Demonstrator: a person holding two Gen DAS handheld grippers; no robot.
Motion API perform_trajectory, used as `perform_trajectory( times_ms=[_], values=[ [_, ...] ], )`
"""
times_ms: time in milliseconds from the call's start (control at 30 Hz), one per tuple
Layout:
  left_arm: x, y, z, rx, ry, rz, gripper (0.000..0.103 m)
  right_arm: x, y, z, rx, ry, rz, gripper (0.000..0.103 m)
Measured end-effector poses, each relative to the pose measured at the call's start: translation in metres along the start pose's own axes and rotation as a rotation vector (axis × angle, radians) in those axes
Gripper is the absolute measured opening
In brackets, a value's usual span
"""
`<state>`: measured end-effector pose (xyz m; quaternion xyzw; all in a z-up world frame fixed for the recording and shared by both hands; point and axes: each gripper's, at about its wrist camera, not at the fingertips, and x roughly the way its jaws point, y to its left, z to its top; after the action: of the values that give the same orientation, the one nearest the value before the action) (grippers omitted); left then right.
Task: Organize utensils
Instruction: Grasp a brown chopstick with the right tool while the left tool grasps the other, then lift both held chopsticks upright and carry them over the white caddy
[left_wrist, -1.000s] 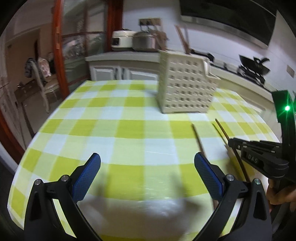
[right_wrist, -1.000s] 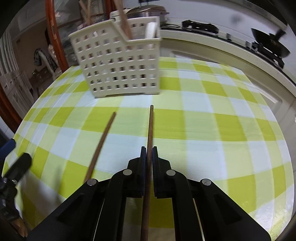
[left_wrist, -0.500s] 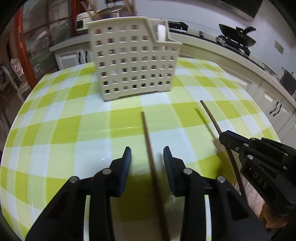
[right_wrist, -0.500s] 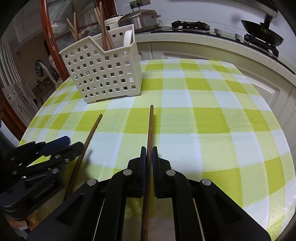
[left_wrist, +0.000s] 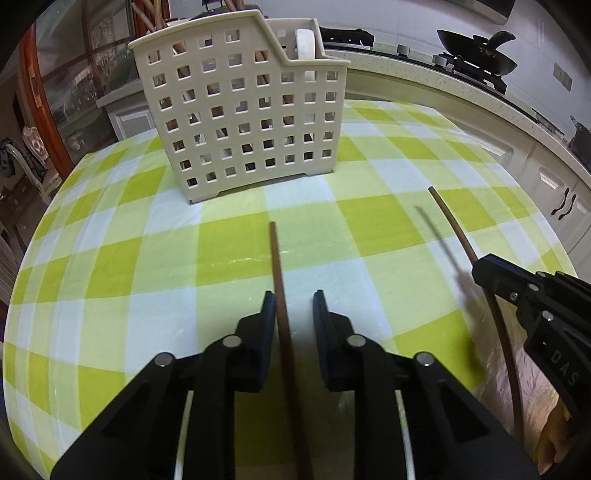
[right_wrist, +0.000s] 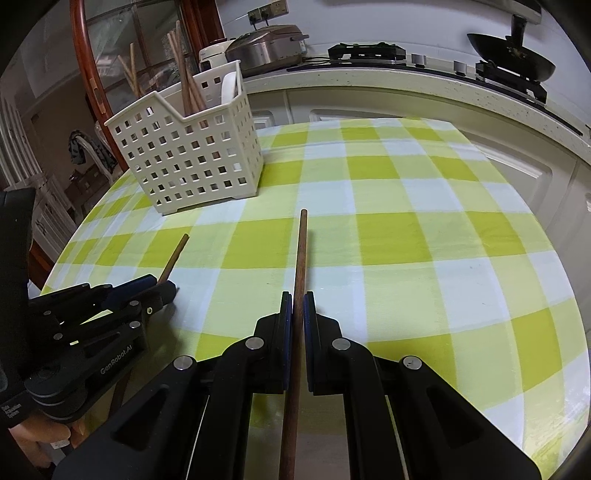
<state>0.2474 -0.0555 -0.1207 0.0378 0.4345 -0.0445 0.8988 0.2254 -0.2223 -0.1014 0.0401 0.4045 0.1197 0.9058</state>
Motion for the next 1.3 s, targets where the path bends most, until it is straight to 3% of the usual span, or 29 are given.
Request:
perform_trajectory(
  times_ms=[33,400,800,1300],
  values=[
    [0.0,-0.001,-0.001,0.009,-0.005,0.007,0.006,-0.001,0.0,0.0,0.0,-0.002,-0.002,0.006],
    [-0.008,0.006,-0.003,-0.034,-0.059,-0.008,0.006,-0.007,0.007,0.001,-0.03,-0.023,-0.022,0.006],
    [-0.053,0.022,-0.004,-0.078,-0.199,0.008,0.006,-0.016,0.023,0.005,-0.061,-0.059,-0.057,0.006],
    [-0.103,0.039,-0.007,-0.101,-0.311,-0.016,0.006,-0.052,0.052,0.015,-0.126,-0.155,-0.064,0.006]
  ],
)
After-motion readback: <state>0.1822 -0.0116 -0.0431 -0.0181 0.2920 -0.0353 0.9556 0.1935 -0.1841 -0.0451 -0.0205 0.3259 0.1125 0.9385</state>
